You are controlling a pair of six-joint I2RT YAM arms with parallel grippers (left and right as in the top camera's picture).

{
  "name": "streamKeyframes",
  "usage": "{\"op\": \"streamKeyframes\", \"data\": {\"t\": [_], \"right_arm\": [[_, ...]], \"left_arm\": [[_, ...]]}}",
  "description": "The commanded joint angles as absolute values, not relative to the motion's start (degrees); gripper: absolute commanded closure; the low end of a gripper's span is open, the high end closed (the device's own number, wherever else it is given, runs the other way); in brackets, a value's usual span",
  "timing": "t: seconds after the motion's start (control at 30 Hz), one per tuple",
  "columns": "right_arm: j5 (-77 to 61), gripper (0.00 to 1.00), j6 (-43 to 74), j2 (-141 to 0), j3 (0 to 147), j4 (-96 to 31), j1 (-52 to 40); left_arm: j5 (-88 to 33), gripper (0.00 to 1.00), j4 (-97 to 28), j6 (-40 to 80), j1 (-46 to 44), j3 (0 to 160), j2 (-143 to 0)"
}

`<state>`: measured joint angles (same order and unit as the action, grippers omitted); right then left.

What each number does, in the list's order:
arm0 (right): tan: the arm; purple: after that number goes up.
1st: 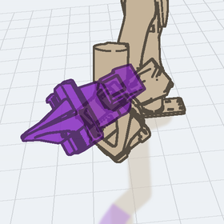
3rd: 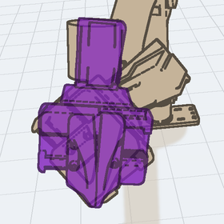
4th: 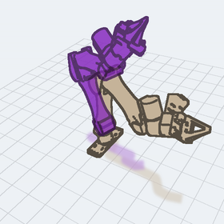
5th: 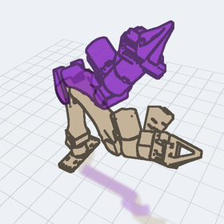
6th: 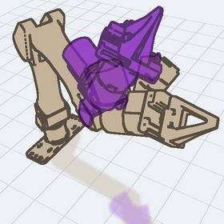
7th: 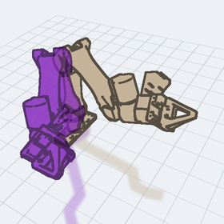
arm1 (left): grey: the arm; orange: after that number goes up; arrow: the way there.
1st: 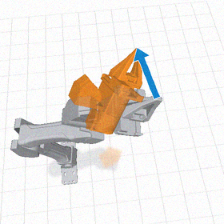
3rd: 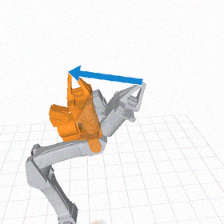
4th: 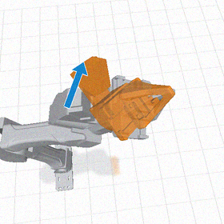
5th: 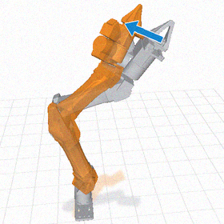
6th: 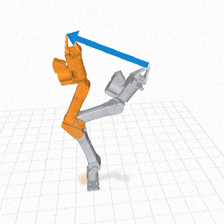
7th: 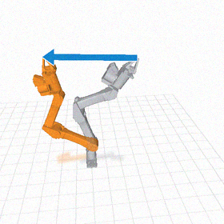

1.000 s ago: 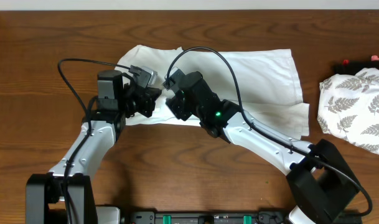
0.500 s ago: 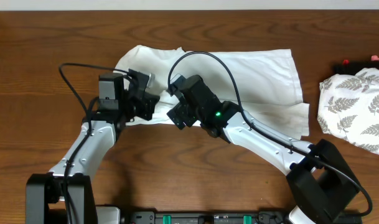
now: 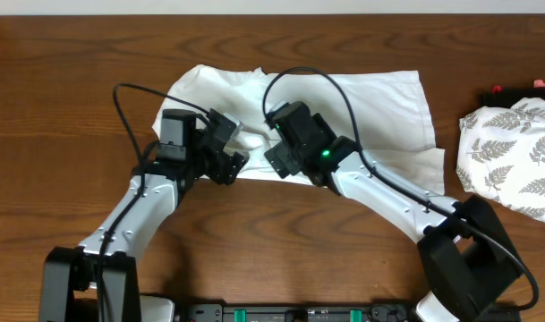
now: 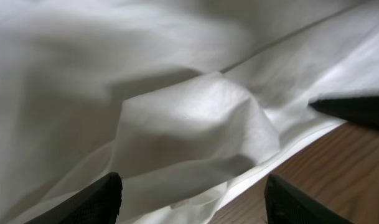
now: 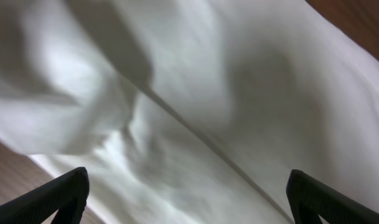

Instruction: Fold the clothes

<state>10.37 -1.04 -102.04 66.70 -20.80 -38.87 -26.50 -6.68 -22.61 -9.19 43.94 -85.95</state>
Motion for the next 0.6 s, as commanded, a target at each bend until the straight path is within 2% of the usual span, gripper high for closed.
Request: {"op": "streamKeyframes", "data": {"t": [0.0, 0.23, 0.57], "right_arm": [[11.6, 0.01, 0.84, -100.4, 67.68, -21.67, -37.71], [11.62, 0.01, 0.84, -100.4, 67.68, -22.13, -37.04], [11.6, 0.01, 1.3, -100.4, 67.68, -22.15, -37.04]], "left_arm": [[-18.98, 0.26, -6.39, -26.7, -10.74, 44.27, -86.37], [-13.13, 0.27, -6.33, -31.16, -11.33, 44.27, -86.39], [-12.78, 0.3, -4.84, -31.31, -11.57, 44.27, -89.34]]}}
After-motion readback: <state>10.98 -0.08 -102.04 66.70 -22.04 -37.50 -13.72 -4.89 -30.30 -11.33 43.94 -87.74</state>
